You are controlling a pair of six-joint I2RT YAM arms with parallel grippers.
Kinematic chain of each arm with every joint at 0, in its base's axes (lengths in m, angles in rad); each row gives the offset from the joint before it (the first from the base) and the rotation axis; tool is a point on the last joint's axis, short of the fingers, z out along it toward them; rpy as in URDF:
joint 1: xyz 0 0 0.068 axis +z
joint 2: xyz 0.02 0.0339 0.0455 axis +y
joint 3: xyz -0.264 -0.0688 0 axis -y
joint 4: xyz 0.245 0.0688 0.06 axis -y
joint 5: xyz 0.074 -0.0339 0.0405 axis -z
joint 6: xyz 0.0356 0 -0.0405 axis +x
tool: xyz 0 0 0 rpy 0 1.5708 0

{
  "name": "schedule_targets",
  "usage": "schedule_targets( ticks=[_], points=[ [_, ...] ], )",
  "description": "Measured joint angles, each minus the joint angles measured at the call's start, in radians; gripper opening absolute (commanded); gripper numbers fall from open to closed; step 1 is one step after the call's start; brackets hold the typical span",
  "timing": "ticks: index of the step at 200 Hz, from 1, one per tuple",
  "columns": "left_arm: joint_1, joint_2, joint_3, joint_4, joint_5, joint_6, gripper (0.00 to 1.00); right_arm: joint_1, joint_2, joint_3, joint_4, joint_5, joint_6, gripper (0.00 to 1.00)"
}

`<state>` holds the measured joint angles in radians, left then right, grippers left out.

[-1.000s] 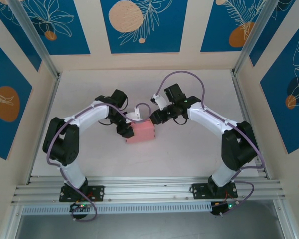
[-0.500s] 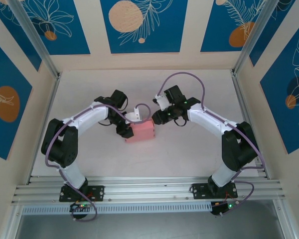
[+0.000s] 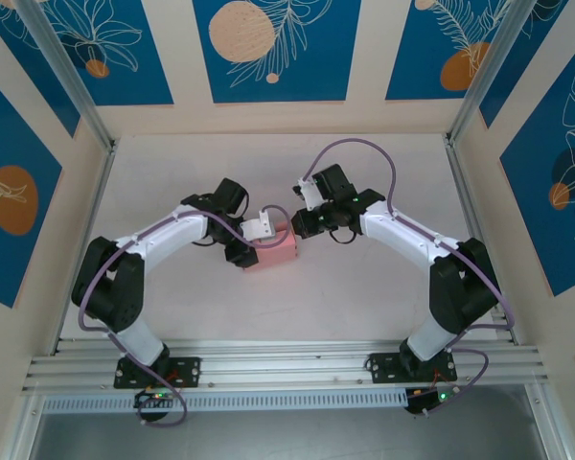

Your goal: Fold the paper box

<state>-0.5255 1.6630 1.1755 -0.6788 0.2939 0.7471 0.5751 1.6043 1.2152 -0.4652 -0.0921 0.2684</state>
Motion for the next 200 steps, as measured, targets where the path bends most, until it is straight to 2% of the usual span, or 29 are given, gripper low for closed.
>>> schedule_targets(
  ticks=[40, 83, 139, 158, 167, 180, 190, 200],
  points=[
    [-0.012, 0.0, 0.0, 0.007, -0.035, -0.005, 0.52, 0.0, 0.001, 0.009, -0.002, -0.005, 0.099, 0.04],
    [-0.012, 0.01, 0.0, 0.008, -0.072, -0.005, 0.52, -0.004, 0.024, 0.103, -0.06, -0.048, 0.179, 0.02],
    [-0.012, 0.041, 0.031, -0.002, -0.079, -0.005, 0.49, -0.055, 0.059, 0.153, -0.084, -0.18, 0.265, 0.01],
    [-0.012, 0.054, 0.051, -0.021, -0.081, -0.005, 0.45, -0.078, 0.075, 0.153, -0.069, -0.233, 0.292, 0.01],
    [-0.013, 0.058, 0.059, -0.03, -0.084, -0.005, 0.43, -0.084, 0.078, 0.15, -0.061, -0.246, 0.301, 0.03],
    [-0.013, 0.062, 0.068, -0.04, -0.087, -0.005, 0.37, -0.085, 0.078, 0.141, -0.049, -0.252, 0.309, 0.14],
    [-0.014, 0.063, 0.074, -0.047, -0.09, -0.001, 0.32, -0.082, 0.078, 0.135, -0.043, -0.246, 0.307, 0.17],
    [-0.014, 0.069, 0.082, -0.056, -0.092, 0.004, 0.32, -0.072, 0.075, 0.131, -0.043, -0.219, 0.304, 0.19]
  ],
)
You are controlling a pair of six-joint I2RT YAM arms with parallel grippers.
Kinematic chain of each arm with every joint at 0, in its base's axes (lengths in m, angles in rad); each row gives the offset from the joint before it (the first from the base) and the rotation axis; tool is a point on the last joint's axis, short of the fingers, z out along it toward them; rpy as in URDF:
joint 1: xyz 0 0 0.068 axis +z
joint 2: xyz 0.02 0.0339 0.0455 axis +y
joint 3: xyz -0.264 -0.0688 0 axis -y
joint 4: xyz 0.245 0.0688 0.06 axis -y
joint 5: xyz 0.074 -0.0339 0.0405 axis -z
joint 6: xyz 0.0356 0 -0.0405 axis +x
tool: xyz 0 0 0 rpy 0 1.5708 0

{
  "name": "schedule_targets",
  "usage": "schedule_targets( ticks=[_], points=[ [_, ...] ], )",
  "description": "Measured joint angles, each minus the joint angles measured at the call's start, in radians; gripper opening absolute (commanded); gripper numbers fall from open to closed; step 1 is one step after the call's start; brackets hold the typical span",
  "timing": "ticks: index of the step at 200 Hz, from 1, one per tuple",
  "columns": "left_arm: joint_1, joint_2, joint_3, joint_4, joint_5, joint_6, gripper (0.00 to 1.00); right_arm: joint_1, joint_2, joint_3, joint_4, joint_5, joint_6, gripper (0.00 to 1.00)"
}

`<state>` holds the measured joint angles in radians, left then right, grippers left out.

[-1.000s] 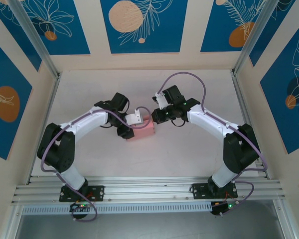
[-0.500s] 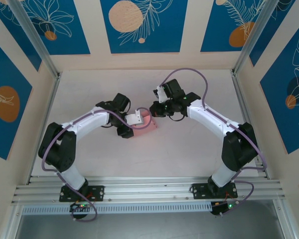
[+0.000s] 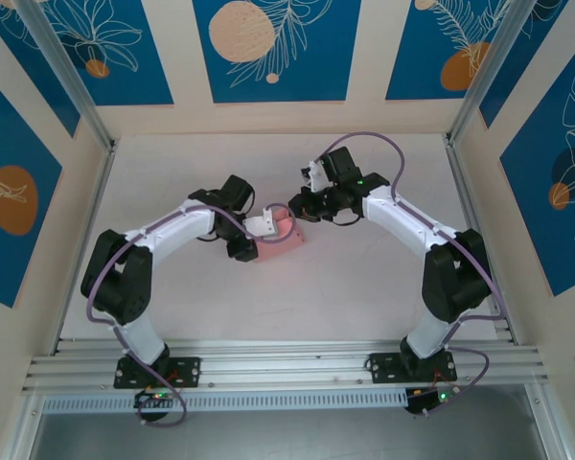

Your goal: Fold the paper box

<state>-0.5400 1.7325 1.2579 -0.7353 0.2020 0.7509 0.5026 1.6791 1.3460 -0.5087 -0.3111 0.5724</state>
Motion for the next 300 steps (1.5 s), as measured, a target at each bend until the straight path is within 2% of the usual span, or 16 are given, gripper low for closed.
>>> schedule_targets(
  ticks=[40, 73, 162, 179, 189, 212, 228, 300],
  points=[
    [-0.002, 0.033, 0.052, -0.054, -0.003, 0.02, 0.34, 0.047, -0.035, -0.017, -0.005, 0.161, -0.053, 0.23],
    [-0.006, 0.055, 0.085, -0.085, -0.001, 0.037, 0.34, 0.061, -0.04, -0.04, -0.028, 0.268, -0.108, 0.32],
    [-0.011, 0.085, 0.129, -0.125, -0.002, 0.045, 0.37, 0.074, -0.04, -0.052, -0.026, 0.328, -0.155, 0.22],
    [-0.011, 0.085, 0.129, -0.124, -0.002, 0.045, 0.44, 0.079, -0.04, -0.052, -0.027, 0.339, -0.156, 0.22],
    [-0.011, 0.085, 0.129, -0.122, -0.001, 0.042, 0.56, 0.081, -0.04, -0.052, -0.031, 0.351, -0.155, 0.22],
    [-0.012, 0.084, 0.129, -0.115, 0.021, 0.038, 0.71, 0.085, -0.039, -0.065, -0.039, 0.375, -0.155, 0.17],
    [-0.012, 0.082, 0.129, -0.105, 0.047, 0.041, 0.74, 0.085, -0.037, -0.088, -0.039, 0.384, -0.154, 0.16],
    [-0.012, 0.016, 0.119, 0.018, 0.114, -0.037, 0.55, 0.087, -0.031, -0.118, -0.03, 0.402, -0.154, 0.16]
  ],
)
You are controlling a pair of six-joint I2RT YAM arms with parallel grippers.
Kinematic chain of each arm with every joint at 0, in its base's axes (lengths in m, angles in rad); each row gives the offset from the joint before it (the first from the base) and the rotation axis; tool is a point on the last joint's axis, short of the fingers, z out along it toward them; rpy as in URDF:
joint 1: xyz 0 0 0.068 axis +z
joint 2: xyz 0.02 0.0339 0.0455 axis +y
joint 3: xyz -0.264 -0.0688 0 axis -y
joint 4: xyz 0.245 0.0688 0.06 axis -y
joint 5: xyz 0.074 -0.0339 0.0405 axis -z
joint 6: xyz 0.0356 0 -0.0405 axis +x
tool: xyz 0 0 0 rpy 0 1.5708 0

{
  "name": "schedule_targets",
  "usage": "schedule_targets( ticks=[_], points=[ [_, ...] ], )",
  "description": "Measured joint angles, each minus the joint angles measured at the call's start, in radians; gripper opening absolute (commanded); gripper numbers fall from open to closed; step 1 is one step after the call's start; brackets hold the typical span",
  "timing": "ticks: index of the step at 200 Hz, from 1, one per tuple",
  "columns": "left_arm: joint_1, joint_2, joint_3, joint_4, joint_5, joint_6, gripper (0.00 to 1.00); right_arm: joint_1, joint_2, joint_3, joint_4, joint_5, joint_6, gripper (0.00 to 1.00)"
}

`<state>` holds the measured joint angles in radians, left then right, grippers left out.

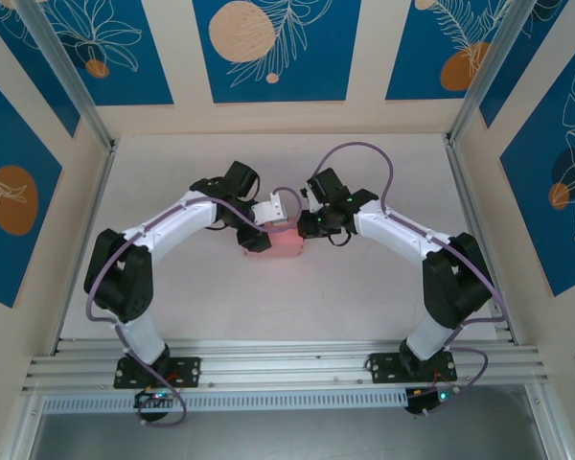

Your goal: Fold the paper box

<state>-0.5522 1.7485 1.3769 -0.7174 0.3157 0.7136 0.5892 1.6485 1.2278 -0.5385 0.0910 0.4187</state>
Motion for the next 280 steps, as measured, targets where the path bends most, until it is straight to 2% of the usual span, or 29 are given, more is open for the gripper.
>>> schedule_targets(
  ticks=[23, 42, 59, 101, 144, 201, 280],
  points=[
    [0.0, 0.012, 0.0, -0.003, 0.011, -0.005, 0.51, 0.001, 0.0, 0.0, 0.0, 0.005, 0.009, 0.24],
    [-0.002, 0.022, 0.0, -0.005, 0.016, -0.005, 0.48, 0.003, 0.0, 0.0, -0.001, 0.004, 0.014, 0.36],
    [-0.003, 0.028, 0.0, -0.007, 0.016, -0.005, 0.47, 0.005, 0.0, 0.0, -0.001, 0.003, 0.005, 0.44],
    [-0.003, 0.037, 0.012, -0.029, 0.015, 0.003, 0.47, -0.008, -0.016, 0.008, -0.026, 0.015, -0.003, 0.45],
    [-0.003, 0.042, 0.019, -0.035, 0.014, 0.003, 0.47, -0.04, -0.046, 0.027, -0.035, 0.01, -0.018, 0.38],
    [-0.003, 0.047, 0.027, -0.042, 0.013, 0.002, 0.47, -0.046, -0.046, 0.028, -0.031, -0.049, -0.013, 0.16],
    [-0.004, 0.069, 0.055, -0.061, 0.009, 0.002, 0.47, -0.036, -0.04, 0.031, -0.031, -0.095, 0.011, 0.15]
  ],
)
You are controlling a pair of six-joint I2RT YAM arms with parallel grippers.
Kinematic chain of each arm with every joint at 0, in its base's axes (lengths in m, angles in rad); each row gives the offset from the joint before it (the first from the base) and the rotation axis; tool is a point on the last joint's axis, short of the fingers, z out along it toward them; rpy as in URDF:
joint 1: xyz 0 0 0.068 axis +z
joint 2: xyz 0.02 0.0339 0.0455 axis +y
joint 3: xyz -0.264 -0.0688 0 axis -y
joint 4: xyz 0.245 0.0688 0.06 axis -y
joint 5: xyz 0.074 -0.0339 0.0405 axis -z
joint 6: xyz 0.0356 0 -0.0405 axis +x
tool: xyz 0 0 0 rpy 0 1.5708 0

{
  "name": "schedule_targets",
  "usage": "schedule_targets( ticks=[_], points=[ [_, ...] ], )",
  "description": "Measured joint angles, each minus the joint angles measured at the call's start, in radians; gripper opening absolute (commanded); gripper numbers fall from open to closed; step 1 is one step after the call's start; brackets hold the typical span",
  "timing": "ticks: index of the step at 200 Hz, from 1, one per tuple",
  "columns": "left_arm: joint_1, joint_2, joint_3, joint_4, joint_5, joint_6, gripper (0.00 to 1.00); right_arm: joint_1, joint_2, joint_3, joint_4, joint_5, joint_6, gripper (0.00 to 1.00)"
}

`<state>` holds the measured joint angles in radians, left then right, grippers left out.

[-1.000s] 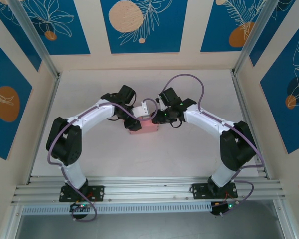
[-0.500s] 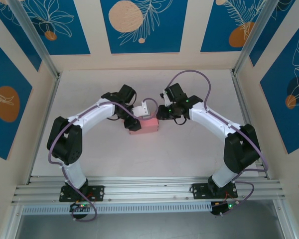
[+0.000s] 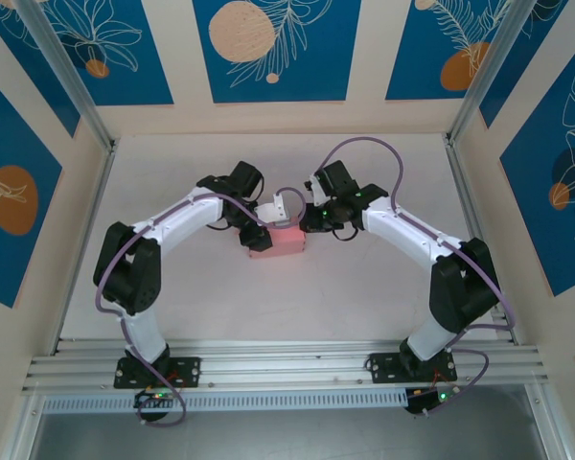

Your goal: Fold the paper box

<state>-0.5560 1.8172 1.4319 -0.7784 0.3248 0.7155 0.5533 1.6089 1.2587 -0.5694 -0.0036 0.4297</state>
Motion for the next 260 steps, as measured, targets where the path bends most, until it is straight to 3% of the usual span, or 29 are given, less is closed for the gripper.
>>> schedule_targets(
  ticks=[119, 260],
  points=[
    [-0.001, 0.005, 0.002, 0.001, -0.005, 0.0, 0.47, 0.019, 0.013, 0.016, -0.024, 0.112, -0.012, 0.1],
    [-0.001, 0.005, 0.004, 0.001, -0.02, 0.0, 0.47, 0.028, 0.013, -0.005, 0.026, 0.109, -0.011, 0.0]
  ],
)
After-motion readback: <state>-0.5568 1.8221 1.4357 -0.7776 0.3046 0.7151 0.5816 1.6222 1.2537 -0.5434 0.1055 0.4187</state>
